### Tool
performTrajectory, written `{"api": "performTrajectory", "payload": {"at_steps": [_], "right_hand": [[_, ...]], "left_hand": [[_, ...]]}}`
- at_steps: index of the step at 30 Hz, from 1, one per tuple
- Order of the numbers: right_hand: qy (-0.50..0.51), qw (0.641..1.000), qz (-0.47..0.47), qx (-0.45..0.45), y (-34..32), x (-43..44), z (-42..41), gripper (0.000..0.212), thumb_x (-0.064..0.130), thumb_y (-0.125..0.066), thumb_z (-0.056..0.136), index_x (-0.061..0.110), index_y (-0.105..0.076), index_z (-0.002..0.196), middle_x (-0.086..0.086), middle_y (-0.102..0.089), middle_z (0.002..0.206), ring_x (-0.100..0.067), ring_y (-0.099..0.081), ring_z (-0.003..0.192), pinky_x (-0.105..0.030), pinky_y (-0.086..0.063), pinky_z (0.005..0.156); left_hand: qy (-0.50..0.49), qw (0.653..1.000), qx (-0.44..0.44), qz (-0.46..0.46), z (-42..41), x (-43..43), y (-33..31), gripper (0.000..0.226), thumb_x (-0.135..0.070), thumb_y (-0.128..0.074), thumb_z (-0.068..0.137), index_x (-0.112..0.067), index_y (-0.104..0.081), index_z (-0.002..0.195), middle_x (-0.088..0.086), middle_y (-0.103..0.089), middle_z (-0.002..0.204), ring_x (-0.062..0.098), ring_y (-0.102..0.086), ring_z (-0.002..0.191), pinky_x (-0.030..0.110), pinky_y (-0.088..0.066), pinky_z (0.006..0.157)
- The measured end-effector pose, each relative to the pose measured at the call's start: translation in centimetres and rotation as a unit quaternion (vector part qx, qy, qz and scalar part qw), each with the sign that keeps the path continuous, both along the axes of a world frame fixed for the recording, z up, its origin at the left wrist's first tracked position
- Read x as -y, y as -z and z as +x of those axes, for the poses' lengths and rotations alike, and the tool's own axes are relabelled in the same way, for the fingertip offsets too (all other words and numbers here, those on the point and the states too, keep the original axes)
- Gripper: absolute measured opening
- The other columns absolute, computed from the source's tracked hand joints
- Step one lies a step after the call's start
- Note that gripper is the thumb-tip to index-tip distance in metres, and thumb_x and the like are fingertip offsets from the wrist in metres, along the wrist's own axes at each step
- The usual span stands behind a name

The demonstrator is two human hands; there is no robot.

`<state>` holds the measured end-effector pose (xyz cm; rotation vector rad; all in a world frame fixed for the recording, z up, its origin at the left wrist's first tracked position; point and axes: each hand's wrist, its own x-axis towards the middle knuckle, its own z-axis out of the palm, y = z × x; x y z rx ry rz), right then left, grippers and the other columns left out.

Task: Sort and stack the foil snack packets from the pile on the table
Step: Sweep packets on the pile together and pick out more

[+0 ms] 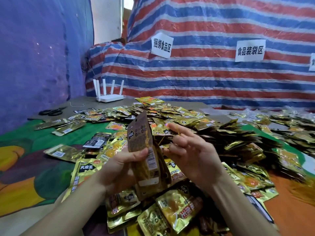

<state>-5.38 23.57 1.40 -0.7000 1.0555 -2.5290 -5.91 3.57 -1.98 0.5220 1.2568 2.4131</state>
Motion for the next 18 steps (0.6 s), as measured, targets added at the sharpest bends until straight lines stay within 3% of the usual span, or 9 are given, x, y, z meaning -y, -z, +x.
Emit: {"api": "performTrajectory", "payload": {"at_steps": [2,5,7,9,11,14,18], "right_hand": [[0.042,0.999,0.021,-0.011,0.4,0.5,-0.2,0.033,-0.002,-0.054,0.088,0.005,-0.077,0.111,-0.006,-0.072,0.087,-0.014,-0.064,0.063,-0.035,-0.061,0.071],[0.089,0.996,0.025,-0.013,0.6,1.3,-0.2,0.039,-0.007,-0.054,0.083,0.008,-0.077,0.111,-0.015,-0.073,0.117,-0.015,-0.071,0.074,-0.027,-0.061,0.068],[0.115,0.993,-0.007,-0.003,0.5,1.3,-0.4,0.042,-0.01,-0.055,0.08,0.004,-0.072,0.116,-0.019,-0.072,0.12,-0.016,-0.072,0.075,-0.022,-0.059,0.064],[0.134,0.991,-0.028,-0.002,0.4,0.9,-0.5,0.044,-0.01,-0.056,0.08,0.0,-0.065,0.121,-0.02,-0.072,0.119,-0.016,-0.073,0.077,-0.019,-0.059,0.065],[0.141,0.99,-0.027,-0.007,0.4,0.6,-0.5,0.044,-0.008,-0.055,0.081,-0.001,-0.061,0.125,-0.02,-0.071,0.12,-0.017,-0.074,0.082,-0.019,-0.059,0.068],[0.146,0.989,-0.006,-0.022,0.6,0.6,-0.4,0.046,-0.007,-0.054,0.085,-0.002,-0.055,0.131,-0.019,-0.071,0.122,-0.016,-0.07,0.087,-0.017,-0.057,0.071],[0.185,0.979,0.054,-0.064,1.0,0.8,-0.2,0.041,-0.01,-0.046,0.097,0.004,-0.054,0.134,-0.017,-0.072,0.121,-0.01,-0.06,0.06,-0.017,-0.053,0.058]], "left_hand": [[0.005,1.0,-0.008,0.0,0.1,-0.1,0.0,0.058,-0.013,-0.1,0.046,-0.002,-0.077,0.098,0.022,-0.071,0.104,0.033,-0.073,0.088,0.045,-0.06,0.072],[-0.018,0.999,0.025,0.026,-0.1,0.0,0.3,0.064,-0.012,-0.1,0.046,0.0,-0.075,0.104,0.023,-0.073,0.104,0.035,-0.073,0.092,0.047,-0.06,0.073],[-0.048,0.997,0.053,0.025,-0.4,0.0,0.3,0.06,-0.013,-0.095,0.056,0.004,-0.073,0.109,0.023,-0.073,0.108,0.035,-0.073,0.094,0.048,-0.06,0.073],[-0.092,0.992,0.075,0.031,-0.8,0.2,0.3,0.029,-0.011,-0.081,0.071,0.0,-0.078,0.097,0.02,-0.075,0.104,0.033,-0.075,0.091,0.048,-0.061,0.069],[-0.119,0.986,0.098,0.058,-1.2,0.4,0.3,0.016,-0.01,-0.069,0.075,-0.004,-0.081,0.084,0.018,-0.076,0.1,0.032,-0.075,0.088,0.049,-0.06,0.064],[-0.138,0.978,0.119,0.099,-1.4,0.7,0.2,0.018,-0.009,-0.067,0.076,-0.003,-0.08,0.086,0.019,-0.075,0.102,0.034,-0.075,0.088,0.051,-0.06,0.06],[-0.149,0.973,0.126,0.124,-1.3,0.9,-0.1,0.035,-0.009,-0.067,0.077,-0.004,-0.067,0.112,0.019,-0.074,0.11,0.035,-0.074,0.094,0.052,-0.06,0.063]]}}
